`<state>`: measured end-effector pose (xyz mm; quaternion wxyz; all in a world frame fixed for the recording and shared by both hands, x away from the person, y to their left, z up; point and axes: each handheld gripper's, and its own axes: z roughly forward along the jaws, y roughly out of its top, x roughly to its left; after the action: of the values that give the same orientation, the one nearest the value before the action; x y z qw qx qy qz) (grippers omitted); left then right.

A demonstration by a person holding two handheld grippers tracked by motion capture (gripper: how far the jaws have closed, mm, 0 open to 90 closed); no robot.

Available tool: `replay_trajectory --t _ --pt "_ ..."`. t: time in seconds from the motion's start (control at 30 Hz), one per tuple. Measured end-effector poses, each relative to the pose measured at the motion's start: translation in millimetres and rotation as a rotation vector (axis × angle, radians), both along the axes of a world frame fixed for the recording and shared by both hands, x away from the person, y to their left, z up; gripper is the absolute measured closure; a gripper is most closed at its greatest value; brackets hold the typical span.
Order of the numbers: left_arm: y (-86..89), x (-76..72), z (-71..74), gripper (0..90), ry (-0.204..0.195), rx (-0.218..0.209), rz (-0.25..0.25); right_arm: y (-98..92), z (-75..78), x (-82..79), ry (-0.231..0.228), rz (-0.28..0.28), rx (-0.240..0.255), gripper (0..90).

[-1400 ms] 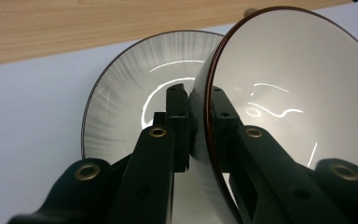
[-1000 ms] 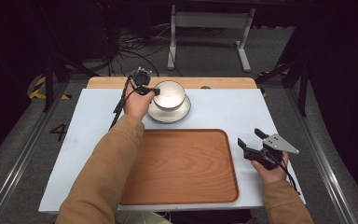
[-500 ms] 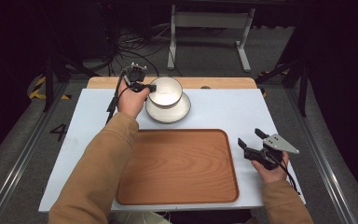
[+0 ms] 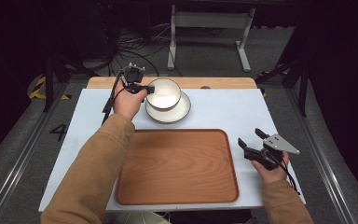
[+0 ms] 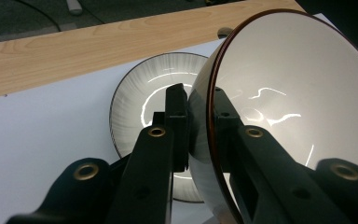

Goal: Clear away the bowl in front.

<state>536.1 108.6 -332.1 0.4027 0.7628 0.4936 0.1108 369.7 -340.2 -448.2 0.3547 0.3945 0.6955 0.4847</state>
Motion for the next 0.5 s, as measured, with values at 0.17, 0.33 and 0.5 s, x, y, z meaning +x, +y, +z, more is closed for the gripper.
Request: replay_trajectory --t 0.17,0.33,0.5 --pt "6.8 -10.8 2.1 81.6 0.006 -0.017 -0.029 0.0 0.0 0.0 0.001 0.002 0.002 19.9" --pt "8.6 -21.8 6.7 81.6 0.004 -0.008 -0.068 0.1 -0.1 0.1 0.001 0.003 0.003 19.9" --pt "8.5 -33.9 11.8 81.6 -0.001 -0.002 -0.113 0.2 -0.1 0.0 0.001 0.004 0.003 19.9"
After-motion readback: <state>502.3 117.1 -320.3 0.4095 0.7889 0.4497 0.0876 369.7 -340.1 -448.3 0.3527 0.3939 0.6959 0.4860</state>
